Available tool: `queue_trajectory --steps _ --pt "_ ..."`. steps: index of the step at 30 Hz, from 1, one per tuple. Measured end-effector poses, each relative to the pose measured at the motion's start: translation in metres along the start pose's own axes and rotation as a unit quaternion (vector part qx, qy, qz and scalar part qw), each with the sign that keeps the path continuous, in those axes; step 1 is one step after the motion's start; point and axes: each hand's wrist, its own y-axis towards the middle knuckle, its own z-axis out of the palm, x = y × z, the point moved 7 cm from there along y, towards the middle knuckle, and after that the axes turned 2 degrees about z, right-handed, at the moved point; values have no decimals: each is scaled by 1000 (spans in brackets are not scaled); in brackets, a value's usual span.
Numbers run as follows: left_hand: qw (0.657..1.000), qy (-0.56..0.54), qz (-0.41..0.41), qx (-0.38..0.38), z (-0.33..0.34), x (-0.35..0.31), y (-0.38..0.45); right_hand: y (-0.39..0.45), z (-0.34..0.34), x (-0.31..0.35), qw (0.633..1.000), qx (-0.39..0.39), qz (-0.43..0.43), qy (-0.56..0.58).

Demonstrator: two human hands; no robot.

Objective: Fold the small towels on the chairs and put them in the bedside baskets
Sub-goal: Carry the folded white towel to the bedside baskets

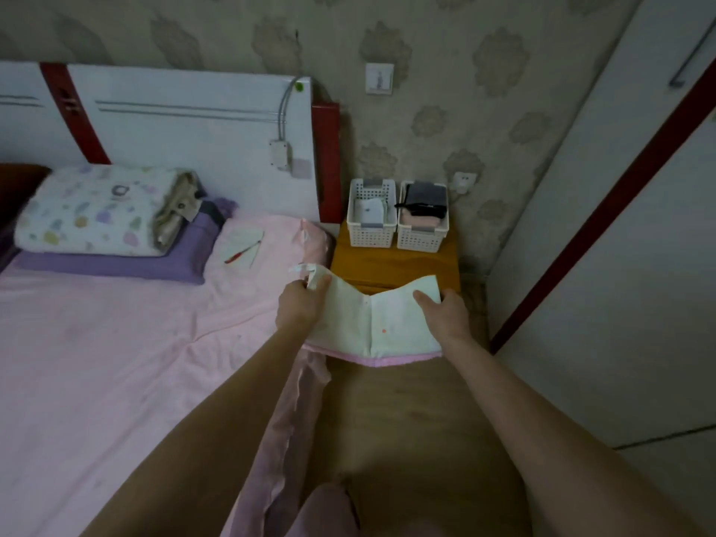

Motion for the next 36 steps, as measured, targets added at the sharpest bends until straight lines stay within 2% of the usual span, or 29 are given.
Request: queue_trajectory --steps 5,10,13,17,24,31,36 --pt "998 12 32 52 58 -70 93 111 -16 36 1000 -12 7 -3" --pt "999 43 -8 7 127 -65 229 247 -21 73 1000 -5 -15 -18" --pt "998 -31 -52 4 145 -106 248 322 -14 106 997 25 -47 -60" --pt "980 -143 -133 -30 170 -115 288 403 10 150 983 82 -86 -142" --pt "899 -341 -259 -93 212 -108 360 504 87 231 924 165 -208 -276" --pt "832 -421 -338 -129 260 -97 433 574 168 268 850 208 -317 -366" --pt "803 -433 -368 -179 287 -84 463 616 215 263 805 260 -352 -401"
